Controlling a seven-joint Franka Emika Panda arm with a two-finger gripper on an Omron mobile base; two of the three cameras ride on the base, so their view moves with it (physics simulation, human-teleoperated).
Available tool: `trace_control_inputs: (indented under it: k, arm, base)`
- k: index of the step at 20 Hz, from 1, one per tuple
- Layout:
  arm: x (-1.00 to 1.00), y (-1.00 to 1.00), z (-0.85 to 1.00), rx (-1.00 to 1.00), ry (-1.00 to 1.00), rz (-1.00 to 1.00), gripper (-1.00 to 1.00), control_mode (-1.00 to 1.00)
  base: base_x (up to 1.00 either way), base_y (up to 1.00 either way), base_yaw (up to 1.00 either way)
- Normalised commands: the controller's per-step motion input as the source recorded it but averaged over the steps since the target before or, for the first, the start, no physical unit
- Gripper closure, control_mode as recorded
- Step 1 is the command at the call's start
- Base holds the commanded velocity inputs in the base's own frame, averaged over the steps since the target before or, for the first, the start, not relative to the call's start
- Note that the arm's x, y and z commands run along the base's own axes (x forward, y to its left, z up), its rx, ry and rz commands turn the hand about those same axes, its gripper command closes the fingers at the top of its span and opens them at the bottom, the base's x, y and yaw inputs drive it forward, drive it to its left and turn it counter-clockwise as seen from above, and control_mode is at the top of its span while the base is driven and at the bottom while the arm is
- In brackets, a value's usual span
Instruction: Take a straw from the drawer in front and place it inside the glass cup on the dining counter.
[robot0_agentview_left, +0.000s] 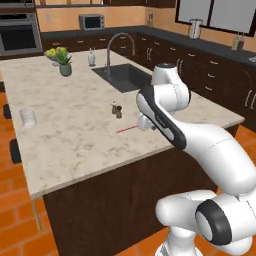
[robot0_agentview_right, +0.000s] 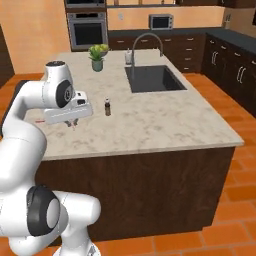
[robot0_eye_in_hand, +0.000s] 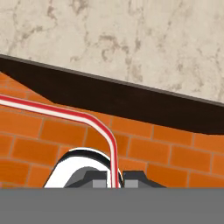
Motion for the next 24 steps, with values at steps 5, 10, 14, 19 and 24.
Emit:
trace_control_inputs:
  k: [5, 10, 14, 19, 24]
  arm:
    - [0.00, 0.00, 0.00, 0.00, 0.00, 0.00, 1.00, 1.00]
    - [0.00, 0.00, 0.00, 0.00, 0.00, 0.00, 1.00, 1.00]
    - [0.00, 0.00, 0.00, 0.00, 0.00, 0.00, 1.00, 1.00]
    - [0.00, 0.00, 0.00, 0.00, 0.00, 0.00, 1.00, 1.00]
    - [0.00, 0.00, 0.00, 0.00, 0.00, 0.00, 1.00, 1.00]
  base:
    - [0.00, 1.00, -0.26]
    - [0.00, 1.00, -0.39]
    - [0.00, 1.00, -0.46]
    - [-0.01, 1.00, -0.47]
    - [-0.11, 1.00, -0.48]
